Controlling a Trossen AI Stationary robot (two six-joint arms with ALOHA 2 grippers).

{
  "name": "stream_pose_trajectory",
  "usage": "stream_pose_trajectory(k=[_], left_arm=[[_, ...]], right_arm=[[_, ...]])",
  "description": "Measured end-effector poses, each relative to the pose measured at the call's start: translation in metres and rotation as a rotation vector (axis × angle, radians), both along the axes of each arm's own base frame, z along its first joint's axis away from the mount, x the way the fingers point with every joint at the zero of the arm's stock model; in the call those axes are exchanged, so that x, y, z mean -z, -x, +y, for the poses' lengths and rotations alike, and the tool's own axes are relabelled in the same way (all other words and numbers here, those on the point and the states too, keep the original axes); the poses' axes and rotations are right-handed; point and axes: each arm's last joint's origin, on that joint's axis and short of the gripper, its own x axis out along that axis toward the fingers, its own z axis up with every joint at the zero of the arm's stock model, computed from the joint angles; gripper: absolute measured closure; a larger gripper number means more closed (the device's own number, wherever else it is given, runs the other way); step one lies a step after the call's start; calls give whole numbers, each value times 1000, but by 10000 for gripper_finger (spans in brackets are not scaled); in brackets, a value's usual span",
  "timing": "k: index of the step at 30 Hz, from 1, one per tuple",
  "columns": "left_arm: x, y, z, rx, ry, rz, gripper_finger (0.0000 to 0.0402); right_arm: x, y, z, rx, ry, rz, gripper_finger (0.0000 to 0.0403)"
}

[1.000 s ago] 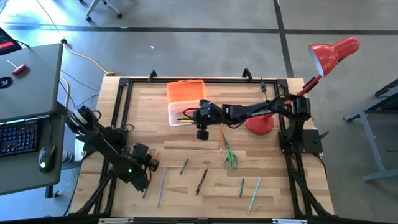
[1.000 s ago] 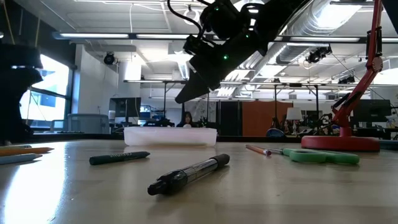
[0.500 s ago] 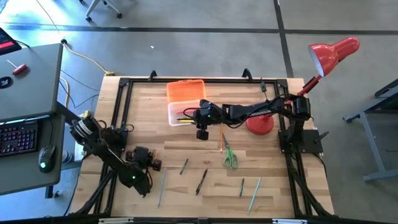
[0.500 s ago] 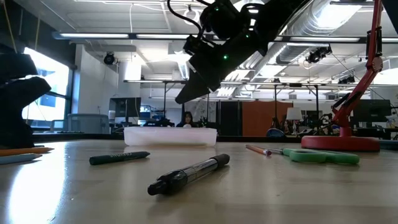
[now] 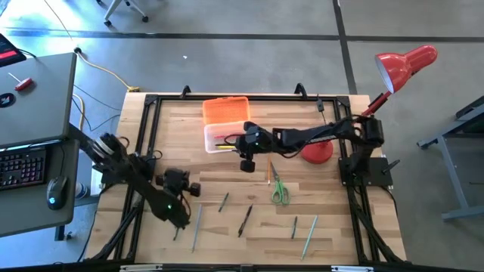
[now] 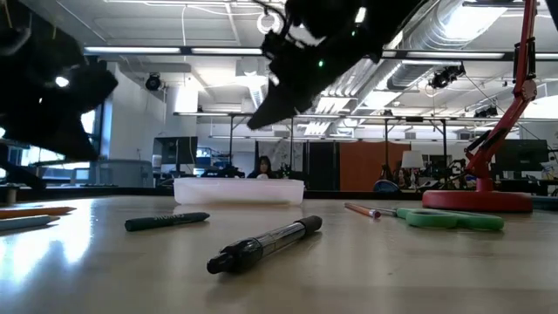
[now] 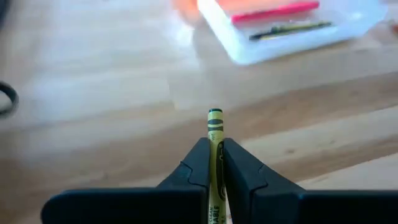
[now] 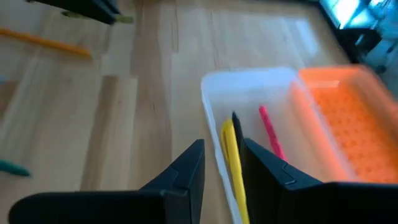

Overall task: Pick & place school supplies into a supply box
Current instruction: Put the green crayon into the orange supply box

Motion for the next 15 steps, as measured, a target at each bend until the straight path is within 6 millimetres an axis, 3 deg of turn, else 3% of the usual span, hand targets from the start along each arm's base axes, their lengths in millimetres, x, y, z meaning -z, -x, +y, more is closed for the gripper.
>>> stream_pose_trajectory(k=[8,15], left_arm=[[-39,-34,50,72,-88,3,344],[-59,-88,111,250,-77,74,344]], right_arm=[[-39,33,52,-24,28,66,320],[-44,53,95,-5,56,127,320]])
